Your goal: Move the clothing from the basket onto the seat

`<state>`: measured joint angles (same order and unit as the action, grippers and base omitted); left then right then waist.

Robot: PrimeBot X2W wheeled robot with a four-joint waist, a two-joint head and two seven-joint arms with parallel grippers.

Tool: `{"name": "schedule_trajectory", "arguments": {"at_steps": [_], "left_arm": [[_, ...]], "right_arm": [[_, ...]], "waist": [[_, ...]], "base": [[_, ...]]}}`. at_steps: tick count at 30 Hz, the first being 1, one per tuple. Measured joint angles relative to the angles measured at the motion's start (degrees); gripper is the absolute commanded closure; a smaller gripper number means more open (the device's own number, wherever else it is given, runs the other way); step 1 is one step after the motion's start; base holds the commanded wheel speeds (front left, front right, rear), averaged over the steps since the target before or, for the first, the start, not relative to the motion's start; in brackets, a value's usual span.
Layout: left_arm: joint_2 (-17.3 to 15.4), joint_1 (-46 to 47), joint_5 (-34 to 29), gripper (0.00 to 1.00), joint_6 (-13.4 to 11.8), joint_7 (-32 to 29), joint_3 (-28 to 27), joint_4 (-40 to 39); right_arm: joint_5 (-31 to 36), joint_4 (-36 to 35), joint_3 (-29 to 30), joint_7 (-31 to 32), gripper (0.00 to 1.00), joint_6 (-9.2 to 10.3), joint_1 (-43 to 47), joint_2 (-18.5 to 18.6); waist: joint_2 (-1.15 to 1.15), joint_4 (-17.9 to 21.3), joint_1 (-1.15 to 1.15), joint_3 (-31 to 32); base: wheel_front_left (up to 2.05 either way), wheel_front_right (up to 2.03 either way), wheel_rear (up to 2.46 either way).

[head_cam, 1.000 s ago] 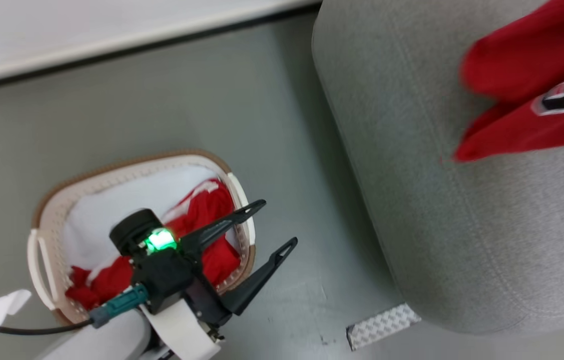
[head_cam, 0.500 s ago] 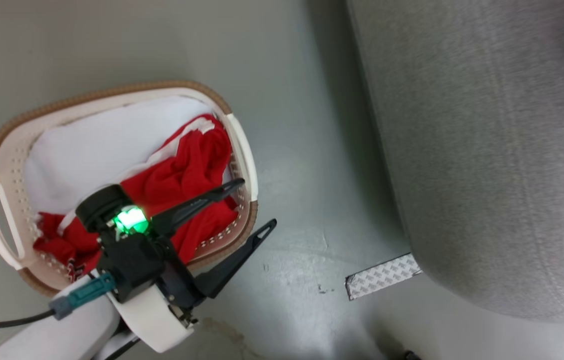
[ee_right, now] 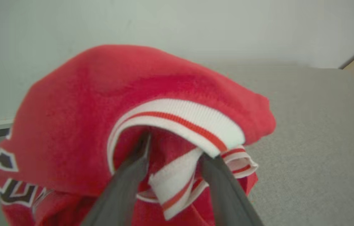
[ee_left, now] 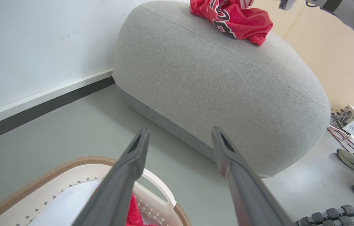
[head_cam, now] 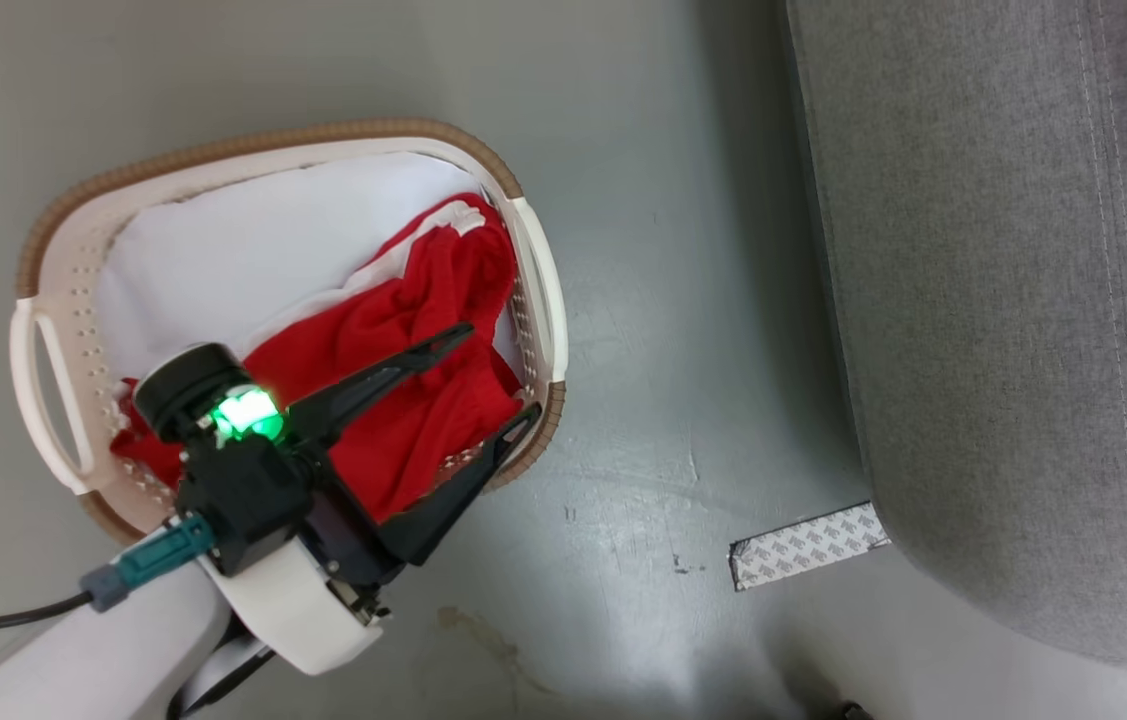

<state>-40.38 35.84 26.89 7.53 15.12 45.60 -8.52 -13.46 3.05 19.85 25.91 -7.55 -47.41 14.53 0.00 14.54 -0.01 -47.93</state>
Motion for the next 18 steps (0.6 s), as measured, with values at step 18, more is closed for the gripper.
{"name": "schedule_trajectory", "arguments": {"at_steps": [18], "left_arm": [[6.5,-3.7,1.6,0.0,0.0,0.0,-1.8,6.2]], "right_arm": [[-6.9,8.7,-4.6,18.6,0.0,0.0,5.8,4.4]], "waist": [[0.0,-0.4,0.01,13.5]], "base": [[0.0,0.0,0.0]]}}
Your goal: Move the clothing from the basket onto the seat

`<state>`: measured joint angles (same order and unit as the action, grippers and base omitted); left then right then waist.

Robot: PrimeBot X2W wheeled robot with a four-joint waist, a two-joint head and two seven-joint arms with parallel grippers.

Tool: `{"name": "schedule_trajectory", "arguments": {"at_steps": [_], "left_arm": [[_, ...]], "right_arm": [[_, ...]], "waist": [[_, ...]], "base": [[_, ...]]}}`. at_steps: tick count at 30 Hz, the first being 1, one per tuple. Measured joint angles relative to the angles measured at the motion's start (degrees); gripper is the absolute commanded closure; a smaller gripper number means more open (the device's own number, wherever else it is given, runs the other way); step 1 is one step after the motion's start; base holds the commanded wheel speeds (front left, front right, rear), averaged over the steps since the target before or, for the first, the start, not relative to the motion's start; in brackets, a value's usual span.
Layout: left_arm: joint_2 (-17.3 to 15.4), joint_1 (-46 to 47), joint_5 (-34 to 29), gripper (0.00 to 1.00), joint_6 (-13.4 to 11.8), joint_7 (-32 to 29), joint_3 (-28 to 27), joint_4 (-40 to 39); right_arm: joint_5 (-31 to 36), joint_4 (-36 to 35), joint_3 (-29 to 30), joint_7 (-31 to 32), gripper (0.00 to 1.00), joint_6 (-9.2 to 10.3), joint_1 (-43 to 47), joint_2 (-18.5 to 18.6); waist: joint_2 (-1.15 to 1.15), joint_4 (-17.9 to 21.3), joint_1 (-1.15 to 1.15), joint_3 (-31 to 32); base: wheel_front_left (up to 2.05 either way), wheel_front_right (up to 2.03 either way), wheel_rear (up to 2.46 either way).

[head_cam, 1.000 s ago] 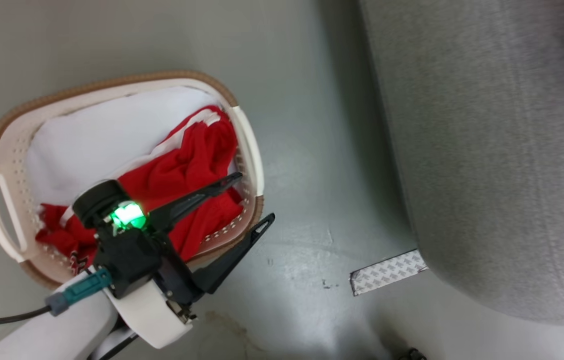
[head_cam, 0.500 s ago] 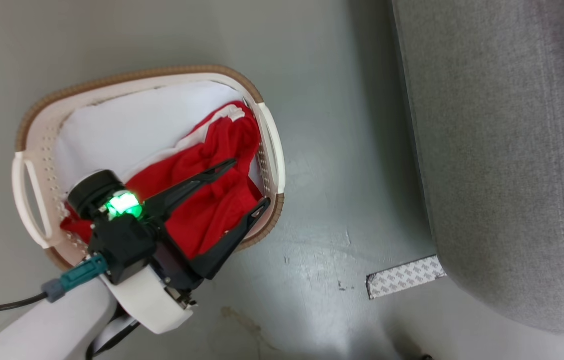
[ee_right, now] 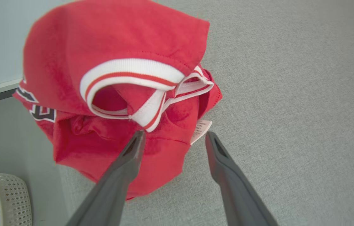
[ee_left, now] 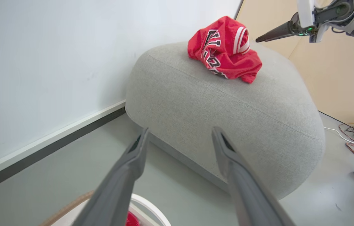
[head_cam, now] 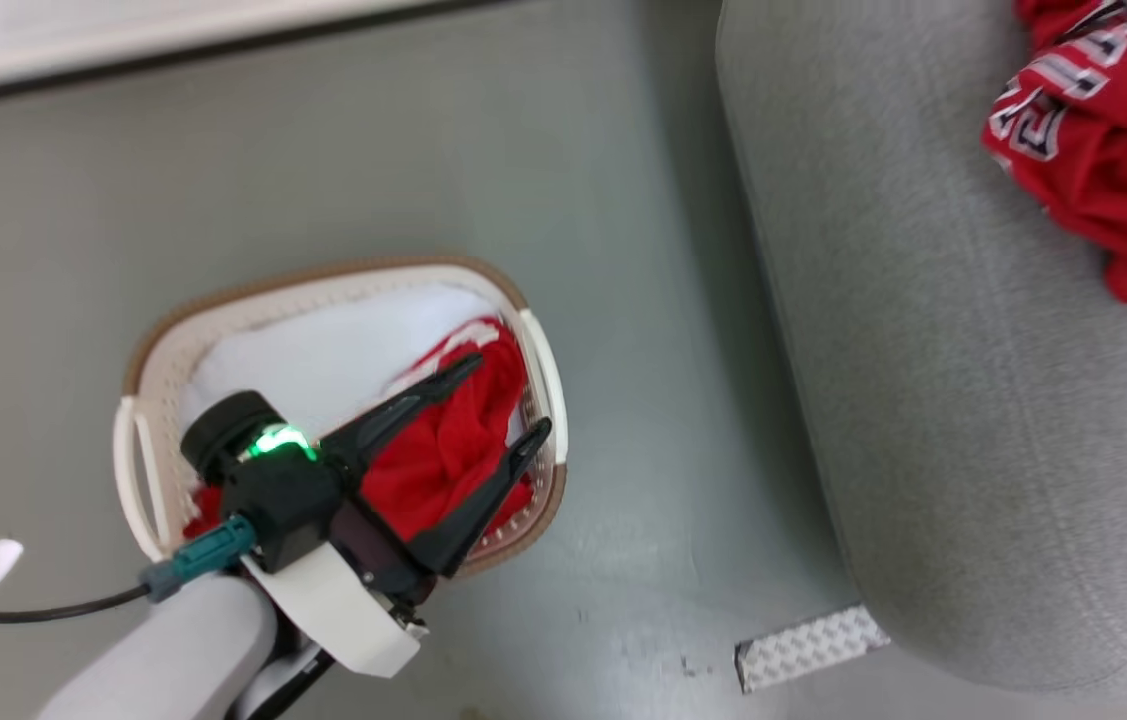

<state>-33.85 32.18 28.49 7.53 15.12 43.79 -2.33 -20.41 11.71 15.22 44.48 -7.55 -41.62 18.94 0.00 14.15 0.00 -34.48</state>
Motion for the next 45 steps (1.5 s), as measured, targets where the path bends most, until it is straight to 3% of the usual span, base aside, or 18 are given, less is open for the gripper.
{"name": "schedule_trajectory", "arguments": {"at_steps": [7,16,24,33,38,45], "left_arm": [[3.2,-3.2,0.3,0.0,0.0,0.0,-1.8,2.8],[9.9,-7.7,0.4,0.0,0.0,0.0,-6.7,7.1],[13.7,-10.6,-0.2,0.0,0.0,0.0,-14.8,10.9],[14.5,-15.4,-3.9,0.0,-2.6,0.0,-26.0,15.2],[16.2,-18.8,-5.4,0.0,-4.1,0.0,-32.4,17.0],[19.6,-24.6,-8.0,0.0,-4.6,0.0,-40.1,17.8]], "right_arm": [[-5.4,-1.7,-4.4,2.5,0.0,0.0,3.8,4.4],[-12.6,-8.4,-11.9,-1.3,0.0,0.0,7.5,10.7],[-17.0,-13.4,-17.7,-11.1,0.0,0.0,9.8,12.4],[-14.9,-13.0,-24.9,-26.8,0.0,0.0,16.5,9.2],[-12.9,-11.7,-28.4,-35.7,0.0,0.0,20.9,5.6],[-6.7,-5.3,-27.9,-52.2,0.0,0.0,28.4,-1.9]], "waist": [[0.0,0.4,0.0,7.3],[0.0,0.0,0.01,18.1],[0.0,-2.2,0.02,27.0],[0.0,-6.6,0.02,32.0],[0.0,-8.4,0.01,33.3],[0.0,-9.3,0.0,34.6]], "base": [[0.0,0.0,0.0],[0.0,0.0,0.0],[0.0,0.0,0.0],[0.0,0.0,0.0],[0.0,0.0,0.0],[0.0,0.0,0.0]]}}
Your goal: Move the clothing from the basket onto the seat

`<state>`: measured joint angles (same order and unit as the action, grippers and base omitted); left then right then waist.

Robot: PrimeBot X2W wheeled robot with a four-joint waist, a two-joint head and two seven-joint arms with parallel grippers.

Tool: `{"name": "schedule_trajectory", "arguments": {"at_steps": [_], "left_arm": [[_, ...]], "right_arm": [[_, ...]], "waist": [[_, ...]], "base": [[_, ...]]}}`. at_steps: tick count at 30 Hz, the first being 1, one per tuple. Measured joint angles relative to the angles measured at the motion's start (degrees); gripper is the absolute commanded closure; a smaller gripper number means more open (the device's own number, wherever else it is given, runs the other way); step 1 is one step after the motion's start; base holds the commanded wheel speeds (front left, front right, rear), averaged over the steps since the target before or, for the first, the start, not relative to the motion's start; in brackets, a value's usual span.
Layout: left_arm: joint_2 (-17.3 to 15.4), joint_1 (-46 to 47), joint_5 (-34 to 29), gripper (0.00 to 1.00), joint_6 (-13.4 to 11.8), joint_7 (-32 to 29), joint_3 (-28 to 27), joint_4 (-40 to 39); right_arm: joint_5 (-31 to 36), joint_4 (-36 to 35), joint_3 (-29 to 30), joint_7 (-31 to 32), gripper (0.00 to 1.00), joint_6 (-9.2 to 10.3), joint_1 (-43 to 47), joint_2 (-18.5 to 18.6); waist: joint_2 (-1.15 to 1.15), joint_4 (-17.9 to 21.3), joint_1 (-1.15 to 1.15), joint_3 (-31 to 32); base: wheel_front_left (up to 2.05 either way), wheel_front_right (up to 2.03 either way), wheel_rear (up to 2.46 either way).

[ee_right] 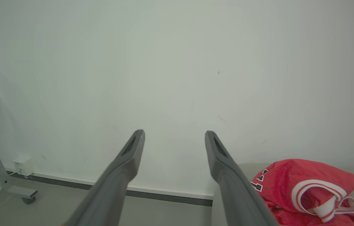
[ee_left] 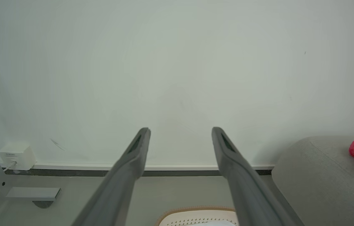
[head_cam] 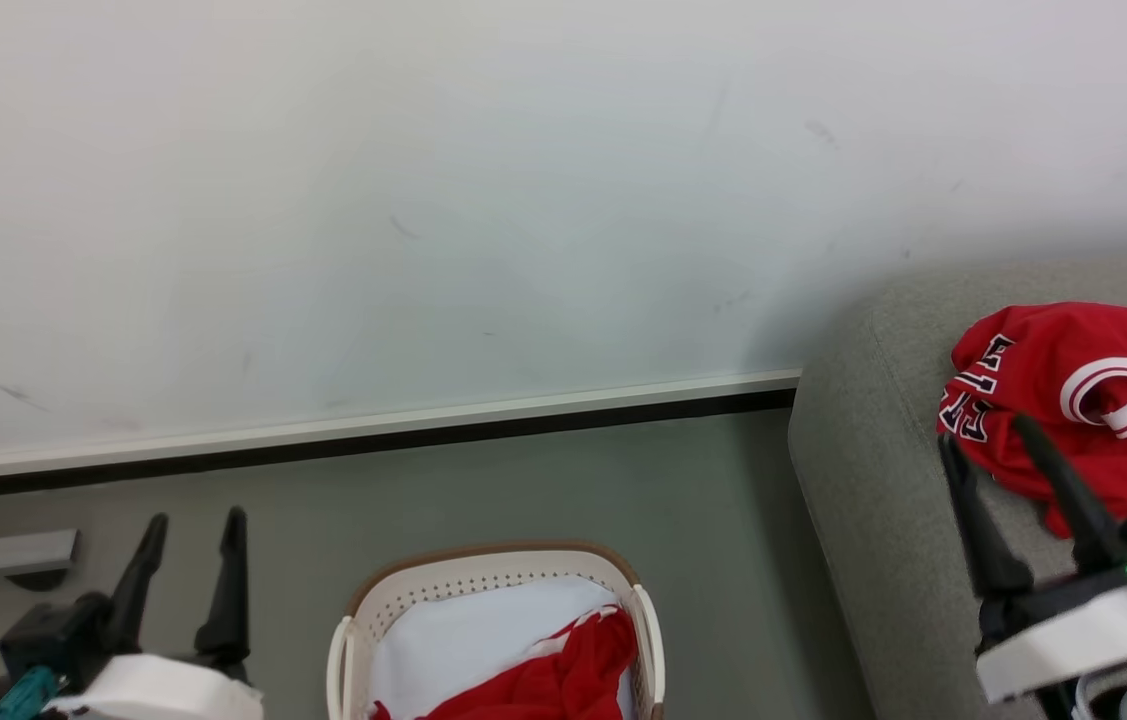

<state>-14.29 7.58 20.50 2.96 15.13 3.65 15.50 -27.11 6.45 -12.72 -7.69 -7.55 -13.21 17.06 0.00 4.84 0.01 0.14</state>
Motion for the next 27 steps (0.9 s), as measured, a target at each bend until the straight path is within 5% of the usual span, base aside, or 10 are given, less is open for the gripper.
{"name": "schedule_trajectory", "arguments": {"at_steps": [5,14,27], "left_arm": [[2.7,-3.9,-3.1,0.0,0.6,0.0,-5.3,-1.2],[7.0,-6.2,-8.1,0.0,3.3,0.0,-10.0,-1.2],[8.3,-5.4,-9.9,0.0,4.4,0.0,-10.8,0.1]], "right_arm": [[0.6,4.5,0.5,-6.5,0.0,0.0,4.3,-4.2],[4.7,4.7,-0.9,-7.3,0.0,0.0,7.9,-8.7],[4.8,5.7,-2.6,-7.3,0.0,0.0,6.3,-9.3]], "waist": [[0.0,-0.2,0.0,0.7],[0.0,-1.0,-0.01,0.8],[0.0,-1.6,-0.01,0.2]], "base": [[0.0,0.0,0.0],[0.0,0.0,0.0],[0.0,0.0,0.0]]}}
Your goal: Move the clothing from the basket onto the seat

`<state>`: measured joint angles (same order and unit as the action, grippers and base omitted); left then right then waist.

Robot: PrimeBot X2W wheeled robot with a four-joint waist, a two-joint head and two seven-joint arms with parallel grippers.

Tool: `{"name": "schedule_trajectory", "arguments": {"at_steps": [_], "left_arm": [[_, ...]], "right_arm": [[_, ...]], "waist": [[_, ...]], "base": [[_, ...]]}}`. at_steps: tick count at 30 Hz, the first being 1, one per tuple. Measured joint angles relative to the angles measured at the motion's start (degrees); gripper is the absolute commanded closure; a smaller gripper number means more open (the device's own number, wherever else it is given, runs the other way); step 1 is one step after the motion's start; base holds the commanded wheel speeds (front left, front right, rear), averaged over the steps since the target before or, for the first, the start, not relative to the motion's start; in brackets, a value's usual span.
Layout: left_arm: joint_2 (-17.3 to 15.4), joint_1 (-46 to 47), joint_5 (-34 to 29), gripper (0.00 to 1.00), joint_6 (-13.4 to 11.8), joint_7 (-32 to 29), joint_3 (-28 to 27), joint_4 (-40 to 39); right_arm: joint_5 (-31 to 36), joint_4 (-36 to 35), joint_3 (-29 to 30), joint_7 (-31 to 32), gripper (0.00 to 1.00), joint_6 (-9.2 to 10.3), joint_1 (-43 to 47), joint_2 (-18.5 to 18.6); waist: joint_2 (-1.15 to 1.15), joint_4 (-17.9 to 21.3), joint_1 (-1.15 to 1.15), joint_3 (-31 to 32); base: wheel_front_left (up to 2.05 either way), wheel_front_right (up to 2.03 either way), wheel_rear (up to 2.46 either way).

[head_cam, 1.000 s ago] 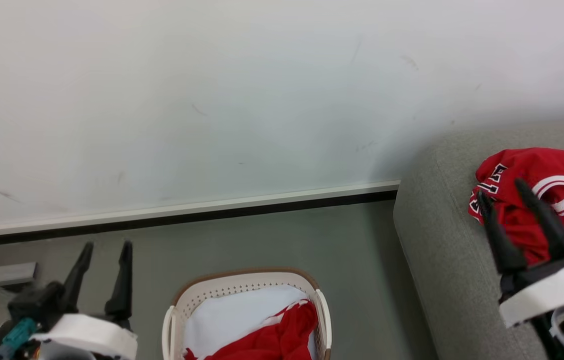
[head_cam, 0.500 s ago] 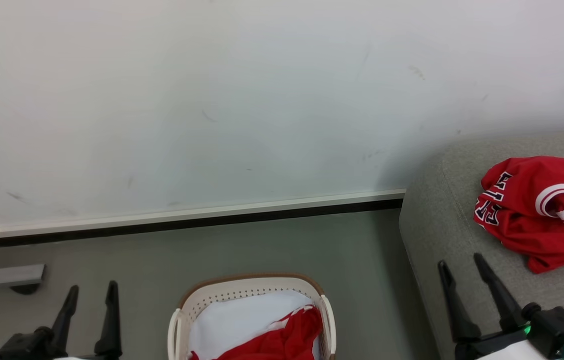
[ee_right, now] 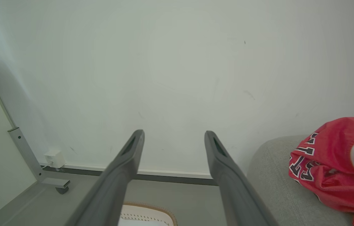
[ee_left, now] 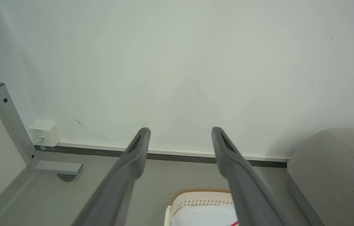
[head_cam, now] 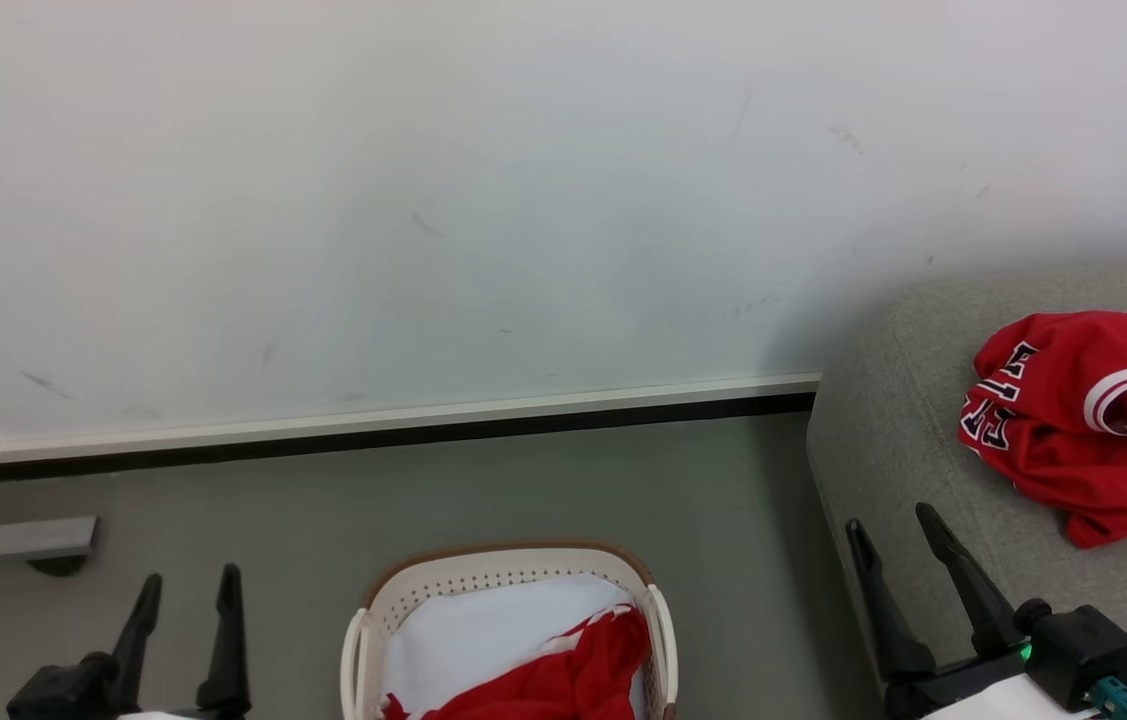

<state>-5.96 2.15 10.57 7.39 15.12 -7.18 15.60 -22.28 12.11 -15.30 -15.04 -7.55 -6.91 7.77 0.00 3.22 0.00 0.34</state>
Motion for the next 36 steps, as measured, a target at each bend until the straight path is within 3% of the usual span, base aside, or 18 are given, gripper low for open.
{"name": "schedule_trajectory", "arguments": {"at_steps": [15,21,29,36], "left_arm": [[-0.3,0.2,0.2,0.0,0.1,0.0,1.2,-0.2],[-0.9,1.8,1.3,0.0,0.1,0.0,4.4,-0.7],[-4.6,7.2,4.8,0.0,0.1,0.0,11.6,0.1],[-8.5,12.8,9.5,0.0,0.1,0.0,18.1,5.4]], "right_arm": [[-0.9,0.1,-0.7,0.0,0.0,0.0,-0.3,0.3],[-0.9,-0.6,-0.6,0.0,0.0,0.0,-2.0,0.5],[1.2,-2.2,0.3,0.0,0.0,0.0,-6.3,-0.2],[3.2,-3.7,0.2,0.0,0.0,0.0,-11.0,-1.8]], "waist": [[0.0,0.3,0.0,-0.3],[0.0,0.5,0.0,-2.0],[0.0,1.1,0.0,-7.7],[0.0,2.8,-0.01,-14.3]], "base": [[0.0,0.0,0.0],[0.0,0.0,0.0],[0.0,0.0,0.0],[0.0,0.0,0.0]]}}
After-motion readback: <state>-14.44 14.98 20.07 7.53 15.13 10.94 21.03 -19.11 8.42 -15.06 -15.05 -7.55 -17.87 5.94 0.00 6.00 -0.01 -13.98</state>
